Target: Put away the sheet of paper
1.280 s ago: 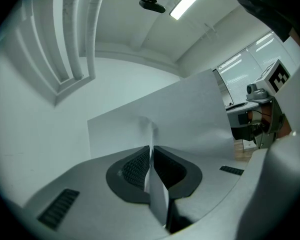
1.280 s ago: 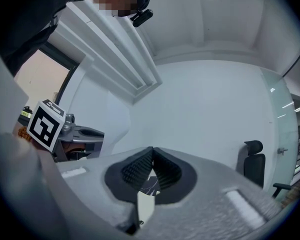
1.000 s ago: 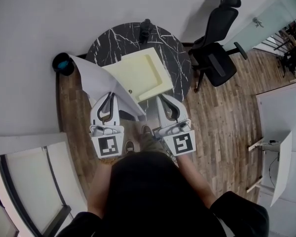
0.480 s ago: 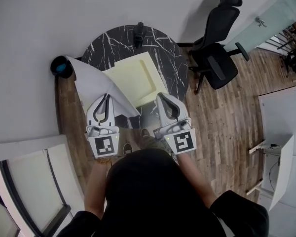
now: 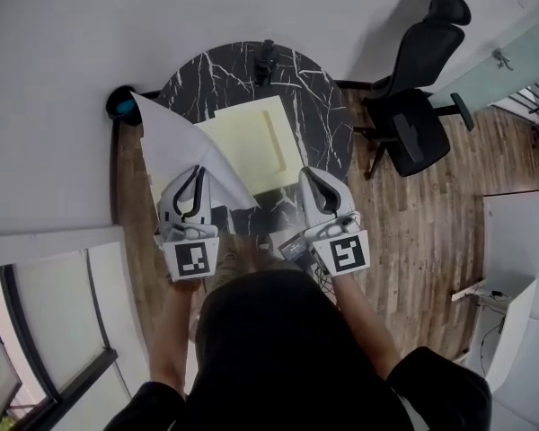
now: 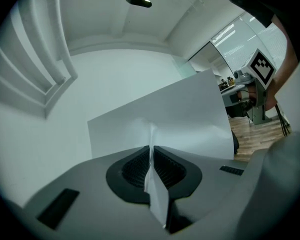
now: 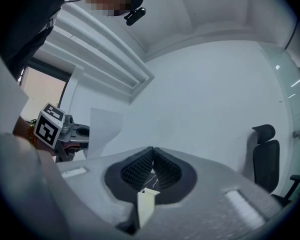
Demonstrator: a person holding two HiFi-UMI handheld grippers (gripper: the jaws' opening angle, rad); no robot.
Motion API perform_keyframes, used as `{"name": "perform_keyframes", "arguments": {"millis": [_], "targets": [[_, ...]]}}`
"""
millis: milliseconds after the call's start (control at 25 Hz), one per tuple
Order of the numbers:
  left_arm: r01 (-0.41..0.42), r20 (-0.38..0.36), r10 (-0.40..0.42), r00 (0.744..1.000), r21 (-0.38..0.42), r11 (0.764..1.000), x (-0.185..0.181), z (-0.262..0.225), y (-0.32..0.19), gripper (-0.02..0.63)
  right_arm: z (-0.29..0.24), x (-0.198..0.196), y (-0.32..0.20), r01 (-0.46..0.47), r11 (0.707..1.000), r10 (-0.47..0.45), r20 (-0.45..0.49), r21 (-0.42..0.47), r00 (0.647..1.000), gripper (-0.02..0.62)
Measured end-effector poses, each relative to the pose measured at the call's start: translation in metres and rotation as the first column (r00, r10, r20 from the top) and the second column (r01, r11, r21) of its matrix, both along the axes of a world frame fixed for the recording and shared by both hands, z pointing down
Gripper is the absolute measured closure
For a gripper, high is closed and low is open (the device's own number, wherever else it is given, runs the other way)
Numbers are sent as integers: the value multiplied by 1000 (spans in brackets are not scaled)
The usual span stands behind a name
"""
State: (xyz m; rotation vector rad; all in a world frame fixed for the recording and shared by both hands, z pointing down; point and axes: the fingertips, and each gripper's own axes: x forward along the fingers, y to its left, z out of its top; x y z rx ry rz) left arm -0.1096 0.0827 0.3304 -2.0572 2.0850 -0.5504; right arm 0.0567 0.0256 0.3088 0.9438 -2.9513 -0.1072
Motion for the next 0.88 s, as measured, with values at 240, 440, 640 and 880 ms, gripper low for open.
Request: {"name": "perform_keyframes", "arguments": {"millis": [240,440,640,880], "targets": [[-4,37,5,999,-14,1000,-3,4,-11,568,17,3,-24,21,1000,-21,-48,-8,999,595],[-16,-4,16,1000,-17,1000,-19,21,-28,568,21,-8,-39,16,1000,-16,-89,-4,996,595],[-32,-69,28,997,-53,998,-33,43,-42,568,11,-20,-56,-50,999,50,-105,-1,993,595],[-74,-148,62,987,-79,994,-47,64,-60,568,3,-38,-71,-109,994,112,-121,30,986,595]]}}
